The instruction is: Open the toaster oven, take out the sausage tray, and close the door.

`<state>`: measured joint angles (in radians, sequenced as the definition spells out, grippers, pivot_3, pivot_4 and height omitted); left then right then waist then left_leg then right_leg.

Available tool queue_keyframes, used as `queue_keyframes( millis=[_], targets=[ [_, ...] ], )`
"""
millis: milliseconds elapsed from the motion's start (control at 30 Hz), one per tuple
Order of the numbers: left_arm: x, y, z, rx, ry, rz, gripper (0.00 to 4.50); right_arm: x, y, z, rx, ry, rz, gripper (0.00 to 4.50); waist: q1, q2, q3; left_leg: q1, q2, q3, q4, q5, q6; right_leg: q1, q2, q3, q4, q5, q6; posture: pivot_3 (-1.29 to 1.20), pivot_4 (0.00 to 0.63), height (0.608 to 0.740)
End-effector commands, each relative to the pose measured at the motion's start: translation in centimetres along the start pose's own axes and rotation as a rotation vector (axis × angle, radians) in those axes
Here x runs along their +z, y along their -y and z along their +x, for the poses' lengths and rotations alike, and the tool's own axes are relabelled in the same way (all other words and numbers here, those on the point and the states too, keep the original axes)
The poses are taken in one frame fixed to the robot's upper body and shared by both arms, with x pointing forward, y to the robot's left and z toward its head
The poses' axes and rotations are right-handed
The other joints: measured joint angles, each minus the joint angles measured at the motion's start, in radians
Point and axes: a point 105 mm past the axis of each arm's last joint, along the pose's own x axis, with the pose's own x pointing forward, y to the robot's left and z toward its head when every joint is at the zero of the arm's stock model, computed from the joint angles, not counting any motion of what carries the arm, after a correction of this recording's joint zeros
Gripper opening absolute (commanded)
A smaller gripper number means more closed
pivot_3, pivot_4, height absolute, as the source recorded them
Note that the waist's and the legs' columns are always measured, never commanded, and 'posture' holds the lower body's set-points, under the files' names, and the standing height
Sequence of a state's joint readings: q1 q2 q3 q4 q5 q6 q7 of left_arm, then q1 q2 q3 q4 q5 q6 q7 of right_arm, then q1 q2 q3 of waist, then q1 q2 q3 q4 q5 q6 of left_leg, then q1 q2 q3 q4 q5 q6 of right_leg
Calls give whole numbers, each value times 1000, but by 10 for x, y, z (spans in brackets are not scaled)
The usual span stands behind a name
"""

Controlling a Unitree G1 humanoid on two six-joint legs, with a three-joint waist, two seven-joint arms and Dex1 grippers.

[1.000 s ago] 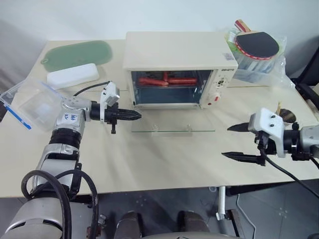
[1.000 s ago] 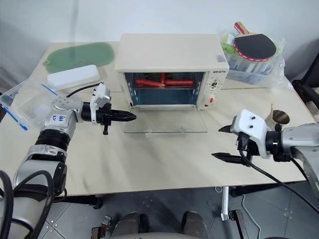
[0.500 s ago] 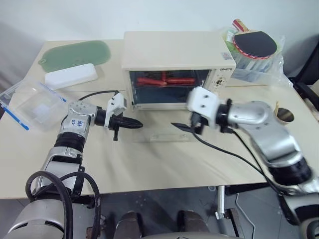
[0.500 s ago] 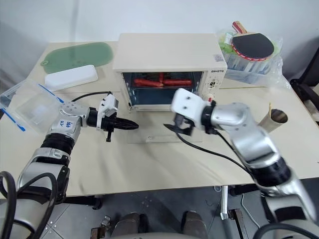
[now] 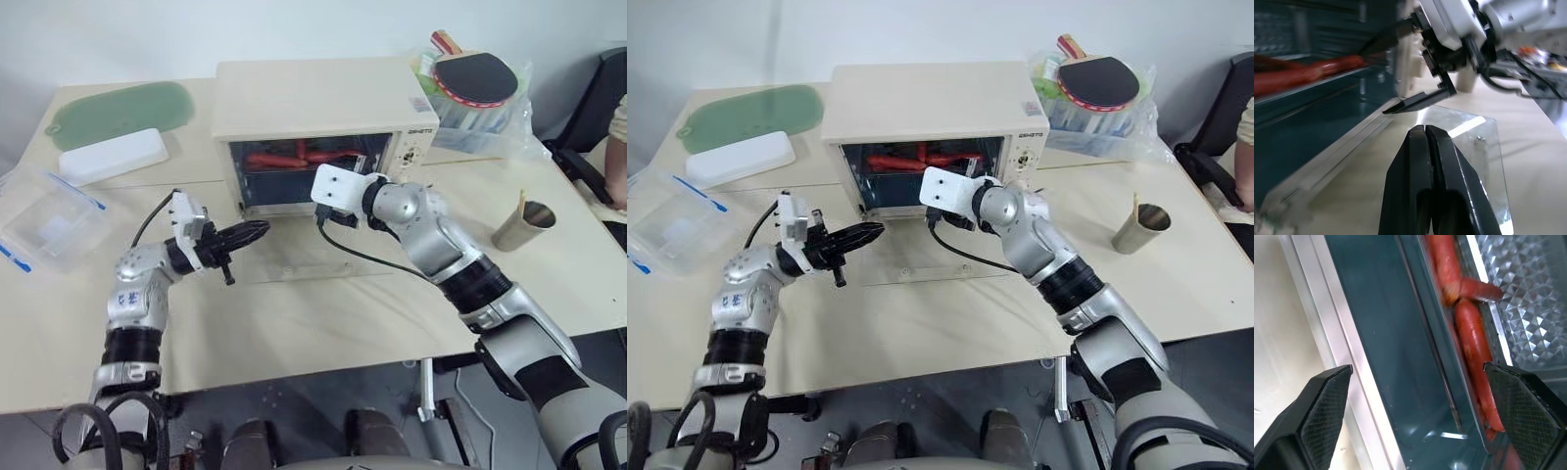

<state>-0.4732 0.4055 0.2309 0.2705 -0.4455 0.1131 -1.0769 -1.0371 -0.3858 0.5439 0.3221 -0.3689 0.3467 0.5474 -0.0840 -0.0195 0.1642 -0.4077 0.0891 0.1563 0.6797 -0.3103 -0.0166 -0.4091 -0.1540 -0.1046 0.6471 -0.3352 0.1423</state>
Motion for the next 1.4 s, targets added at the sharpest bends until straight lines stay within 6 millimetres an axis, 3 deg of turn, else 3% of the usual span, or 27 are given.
queue_keyframes(
  millis=[33,233,433,900,1167,1267,1400],
  targets=[
    [22,8,-10,84,107,4,1178,17,6,3,-23,45,-70,4500,-3,0,0,0,0,0,0,0,0,0,0,0,0,0,0,0,150,740],
    [37,20,-25,199,201,-39,2772,16,4,15,-22,39,-53,4500,-3,0,0,0,0,-1,0,0,0,1,0,0,0,0,0,0,150,740],
    [36,21,-34,258,185,-34,4451,12,6,25,-27,23,-59,4500,0,0,0,1,0,-1,1,0,0,3,0,1,0,0,0,0,150,740],
    [39,19,-32,273,177,-21,4451,4,25,41,-74,-22,-116,4500,-3,0,0,1,0,-1,1,0,-1,3,0,1,0,0,0,0,150,740],
    [40,18,-31,277,172,-18,4451,9,14,42,-51,13,-148,4500,-3,0,0,1,0,-1,0,0,-1,3,0,1,0,0,0,0,150,740],
    [39,17,-31,279,170,-17,4500,7,9,43,-39,7,-151,3934,-3,0,0,1,0,-1,0,0,-1,3,0,1,0,0,0,0,150,740],
    [39,17,-30,282,167,-15,4500,6,6,43,-37,2,-154,2784,-3,0,0,1,0,-1,0,0,-1,3,0,1,0,0,0,0,150,740]
  ],
)
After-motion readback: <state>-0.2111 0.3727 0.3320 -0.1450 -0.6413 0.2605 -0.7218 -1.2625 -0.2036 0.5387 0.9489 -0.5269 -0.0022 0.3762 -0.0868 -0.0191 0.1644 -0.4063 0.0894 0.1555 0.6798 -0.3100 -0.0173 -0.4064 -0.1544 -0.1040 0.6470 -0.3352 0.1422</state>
